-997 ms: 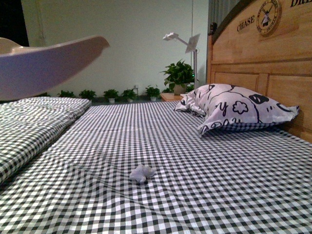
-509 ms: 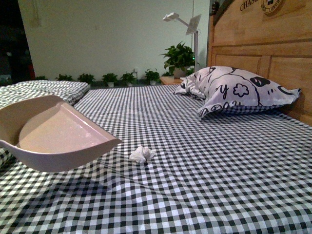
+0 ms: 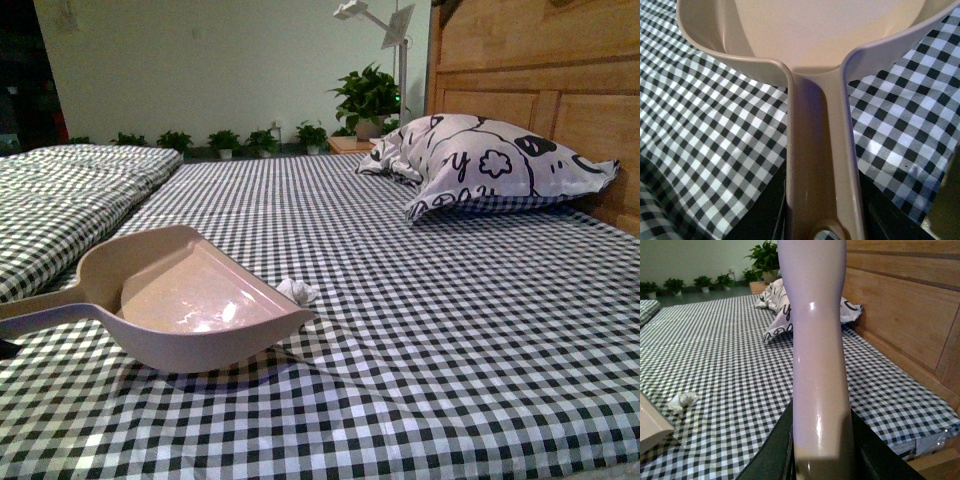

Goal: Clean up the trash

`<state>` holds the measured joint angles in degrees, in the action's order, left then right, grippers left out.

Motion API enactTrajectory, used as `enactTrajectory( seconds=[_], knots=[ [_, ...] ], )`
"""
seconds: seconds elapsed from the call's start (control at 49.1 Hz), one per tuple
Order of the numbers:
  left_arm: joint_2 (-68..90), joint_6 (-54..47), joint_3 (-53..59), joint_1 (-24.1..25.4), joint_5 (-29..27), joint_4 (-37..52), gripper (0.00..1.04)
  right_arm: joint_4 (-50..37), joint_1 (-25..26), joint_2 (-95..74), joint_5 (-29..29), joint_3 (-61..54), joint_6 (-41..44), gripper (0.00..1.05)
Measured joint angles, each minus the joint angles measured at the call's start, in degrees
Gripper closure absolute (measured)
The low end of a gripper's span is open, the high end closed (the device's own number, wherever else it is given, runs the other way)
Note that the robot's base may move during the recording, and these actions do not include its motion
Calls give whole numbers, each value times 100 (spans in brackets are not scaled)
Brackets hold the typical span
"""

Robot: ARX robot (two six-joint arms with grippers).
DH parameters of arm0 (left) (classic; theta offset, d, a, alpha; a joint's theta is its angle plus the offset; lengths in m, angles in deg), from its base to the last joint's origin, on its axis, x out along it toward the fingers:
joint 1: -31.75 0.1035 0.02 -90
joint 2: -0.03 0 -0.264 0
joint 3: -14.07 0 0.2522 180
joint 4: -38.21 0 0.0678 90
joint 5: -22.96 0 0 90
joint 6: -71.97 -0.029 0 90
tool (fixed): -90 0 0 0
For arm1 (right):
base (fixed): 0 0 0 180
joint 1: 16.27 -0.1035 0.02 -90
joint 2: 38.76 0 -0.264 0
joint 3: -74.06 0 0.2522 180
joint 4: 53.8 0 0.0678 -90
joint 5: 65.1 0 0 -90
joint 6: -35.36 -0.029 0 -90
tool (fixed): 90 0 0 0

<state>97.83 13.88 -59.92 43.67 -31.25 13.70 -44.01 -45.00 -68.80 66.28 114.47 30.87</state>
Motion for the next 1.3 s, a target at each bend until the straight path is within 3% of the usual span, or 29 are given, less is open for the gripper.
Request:
enactTrajectory(
  seconds=[1.302],
  knots=[
    [876, -306, -881, 55, -221, -1036, 77, 0, 0, 0, 0, 0, 2, 84]
  ],
)
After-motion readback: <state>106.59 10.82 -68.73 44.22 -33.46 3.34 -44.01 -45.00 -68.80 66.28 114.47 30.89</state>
